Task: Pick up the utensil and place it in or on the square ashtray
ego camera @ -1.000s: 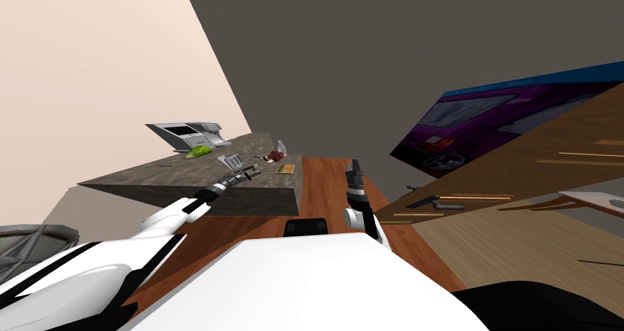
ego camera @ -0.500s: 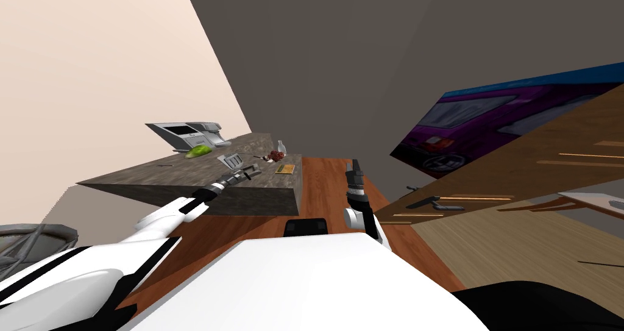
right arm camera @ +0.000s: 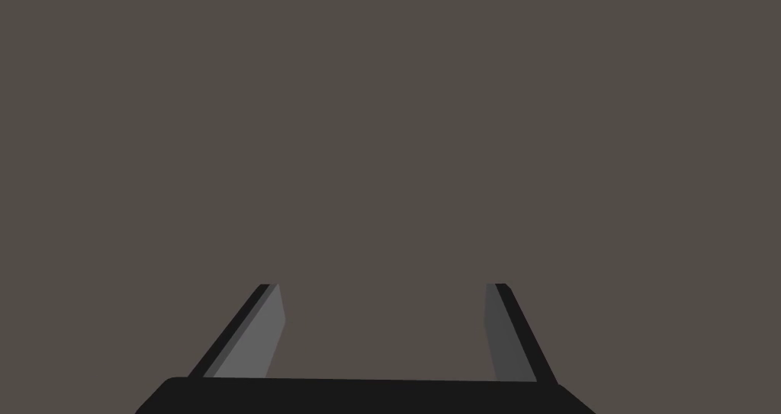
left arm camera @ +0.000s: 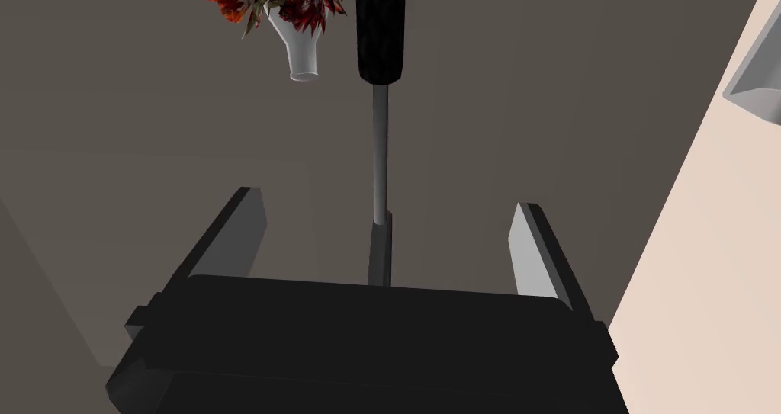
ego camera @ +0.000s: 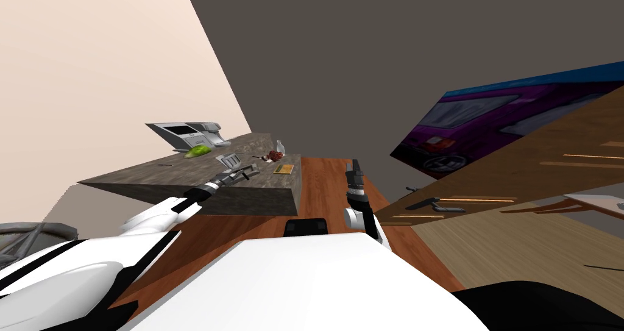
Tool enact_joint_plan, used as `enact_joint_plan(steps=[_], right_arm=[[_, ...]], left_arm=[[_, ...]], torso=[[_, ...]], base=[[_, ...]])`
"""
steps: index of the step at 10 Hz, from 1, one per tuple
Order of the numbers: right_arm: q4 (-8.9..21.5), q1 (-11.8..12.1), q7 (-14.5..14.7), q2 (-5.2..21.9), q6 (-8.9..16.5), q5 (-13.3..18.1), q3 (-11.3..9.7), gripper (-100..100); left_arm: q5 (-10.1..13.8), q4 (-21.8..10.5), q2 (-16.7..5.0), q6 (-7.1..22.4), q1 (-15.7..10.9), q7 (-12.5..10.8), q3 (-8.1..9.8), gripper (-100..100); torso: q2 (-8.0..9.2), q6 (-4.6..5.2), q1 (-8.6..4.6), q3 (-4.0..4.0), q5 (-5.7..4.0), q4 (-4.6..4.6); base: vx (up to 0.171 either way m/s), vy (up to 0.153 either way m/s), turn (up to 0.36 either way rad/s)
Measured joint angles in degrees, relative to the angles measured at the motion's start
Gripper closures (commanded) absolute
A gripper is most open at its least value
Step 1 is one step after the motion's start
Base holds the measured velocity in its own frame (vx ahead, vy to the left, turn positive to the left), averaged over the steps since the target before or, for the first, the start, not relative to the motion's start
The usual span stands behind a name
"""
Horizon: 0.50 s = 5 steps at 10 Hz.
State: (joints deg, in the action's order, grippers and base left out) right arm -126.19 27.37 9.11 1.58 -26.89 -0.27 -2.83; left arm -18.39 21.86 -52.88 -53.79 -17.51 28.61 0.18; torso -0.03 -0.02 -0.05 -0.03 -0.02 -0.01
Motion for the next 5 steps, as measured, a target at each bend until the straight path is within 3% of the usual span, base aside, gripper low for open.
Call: enact_joint_plan(steps=[1,2,3,4,5], right_arm=[[0.00,0.00,0.00,0.00,0.00,0.00,0.00,0],[0.00,0.00,0.00,0.00,0.00,0.00,0.00,0],[0.00,0.00,0.00,0.00,0.00,0.00,0.00,0],[0.00,0.00,0.00,0.00,0.00,0.00,0.00,0],[0.00,0.00,0.00,0.00,0.00,0.00,0.00,0]], left_arm=[[0.23,2.72,-0.09,1.21,1.33,-0.32,0.28,-100],[0.26,3.08,-0.10,1.50,1.45,-0.41,0.31,0],[0.25,3.03,-0.10,1.47,1.44,-0.40,0.31,-100],[0.25,3.04,-0.10,1.47,1.44,-0.40,0.31,100],[0.25,3.04,-0.10,1.47,1.44,-0.40,0.31,100]], torso=[[0.01,0.01,0.08,0.00,0.02,0.00],[0.01,0.01,0.11,0.00,0.03,0.00],[0.01,0.00,0.11,0.00,0.03,0.00],[0.01,0.00,0.12,0.00,0.03,0.00],[0.01,0.00,0.12,0.01,0.03,0.00]], base=[[0.000,0.000,0.000],[0.000,0.000,0.000],[0.000,0.000,0.000],[0.000,0.000,0.000],[0.000,0.000,0.000]])
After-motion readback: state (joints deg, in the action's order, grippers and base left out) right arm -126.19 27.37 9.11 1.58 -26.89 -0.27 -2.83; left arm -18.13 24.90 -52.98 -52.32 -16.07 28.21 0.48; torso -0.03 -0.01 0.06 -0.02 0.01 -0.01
